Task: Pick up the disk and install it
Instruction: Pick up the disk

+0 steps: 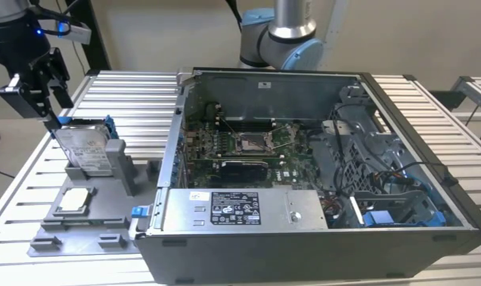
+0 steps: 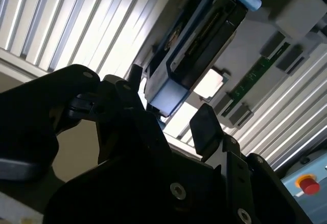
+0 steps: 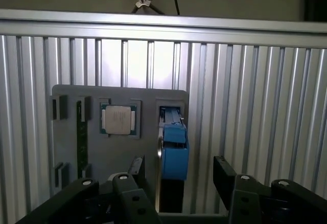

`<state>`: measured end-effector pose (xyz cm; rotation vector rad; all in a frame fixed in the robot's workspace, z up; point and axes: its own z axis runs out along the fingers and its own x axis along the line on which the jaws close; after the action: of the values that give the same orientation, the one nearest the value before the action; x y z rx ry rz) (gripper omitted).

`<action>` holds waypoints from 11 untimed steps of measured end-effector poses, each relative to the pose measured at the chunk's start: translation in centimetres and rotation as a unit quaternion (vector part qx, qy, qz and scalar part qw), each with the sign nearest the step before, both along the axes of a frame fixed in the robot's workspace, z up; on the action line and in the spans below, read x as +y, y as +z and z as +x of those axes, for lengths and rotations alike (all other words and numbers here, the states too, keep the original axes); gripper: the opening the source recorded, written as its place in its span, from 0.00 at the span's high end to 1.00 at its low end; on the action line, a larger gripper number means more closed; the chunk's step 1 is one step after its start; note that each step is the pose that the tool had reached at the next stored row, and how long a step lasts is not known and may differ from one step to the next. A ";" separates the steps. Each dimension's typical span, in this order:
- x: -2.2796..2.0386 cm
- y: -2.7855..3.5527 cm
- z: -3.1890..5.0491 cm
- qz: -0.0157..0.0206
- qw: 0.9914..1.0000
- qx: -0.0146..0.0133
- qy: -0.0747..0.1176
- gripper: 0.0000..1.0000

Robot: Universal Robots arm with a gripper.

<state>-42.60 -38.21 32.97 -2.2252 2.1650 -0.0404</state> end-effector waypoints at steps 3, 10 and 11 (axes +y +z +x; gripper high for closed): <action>0.00 -0.10 0.00 0.000 1.000 0.004 0.000 0.00; 0.00 -0.12 0.00 0.000 1.000 0.004 0.000 0.00; 0.00 -0.15 0.00 0.000 1.000 0.004 0.000 0.00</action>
<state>-42.60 -38.21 32.83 -2.2295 2.1693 -0.0311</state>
